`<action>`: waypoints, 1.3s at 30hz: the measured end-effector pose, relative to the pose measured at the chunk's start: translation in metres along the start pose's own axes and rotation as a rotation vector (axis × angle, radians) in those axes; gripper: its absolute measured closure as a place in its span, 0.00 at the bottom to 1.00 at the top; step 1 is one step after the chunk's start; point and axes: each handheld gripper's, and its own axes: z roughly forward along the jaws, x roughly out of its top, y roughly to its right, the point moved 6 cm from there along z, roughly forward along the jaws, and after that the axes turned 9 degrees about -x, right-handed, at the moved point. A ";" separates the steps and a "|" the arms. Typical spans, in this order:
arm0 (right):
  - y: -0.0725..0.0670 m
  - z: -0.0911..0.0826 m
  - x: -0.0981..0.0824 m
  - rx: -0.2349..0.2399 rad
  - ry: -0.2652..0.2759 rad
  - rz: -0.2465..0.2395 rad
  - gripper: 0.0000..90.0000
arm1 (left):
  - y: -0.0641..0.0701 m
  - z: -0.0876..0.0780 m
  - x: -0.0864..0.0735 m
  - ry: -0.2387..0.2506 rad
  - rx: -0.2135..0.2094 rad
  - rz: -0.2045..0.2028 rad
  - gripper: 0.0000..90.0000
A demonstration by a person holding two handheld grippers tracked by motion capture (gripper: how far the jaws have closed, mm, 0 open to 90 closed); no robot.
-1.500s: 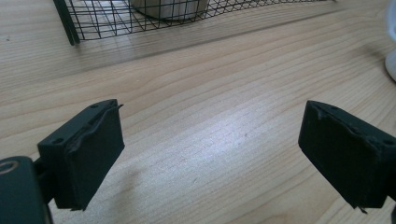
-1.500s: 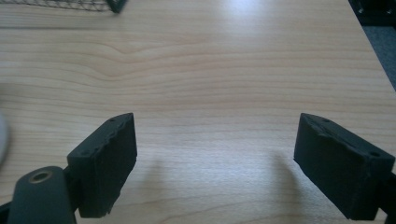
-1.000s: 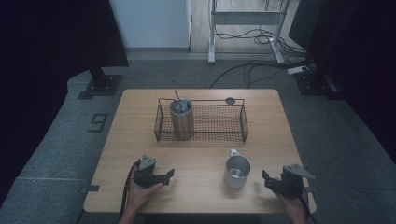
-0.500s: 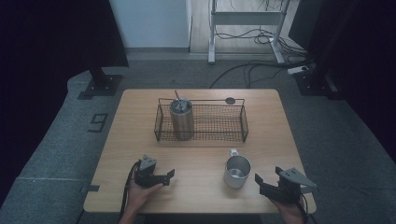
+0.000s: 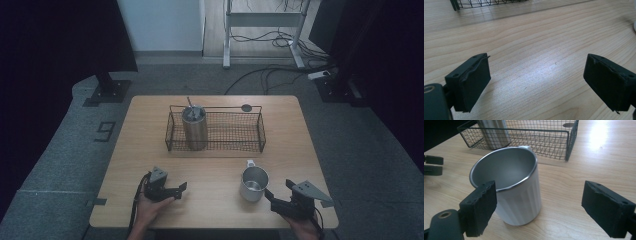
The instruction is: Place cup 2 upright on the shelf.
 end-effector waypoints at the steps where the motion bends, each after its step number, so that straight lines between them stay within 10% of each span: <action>1: -0.001 0.000 0.000 0.007 0.000 -0.001 0.14 | 0.000 0.000 0.000 0.000 0.000 -0.002 0.08; 39: -0.035 0.032 0.000 0.053 -0.035 -0.064 0.01 | -0.003 0.002 -0.004 -0.011 -0.005 -0.024 0.08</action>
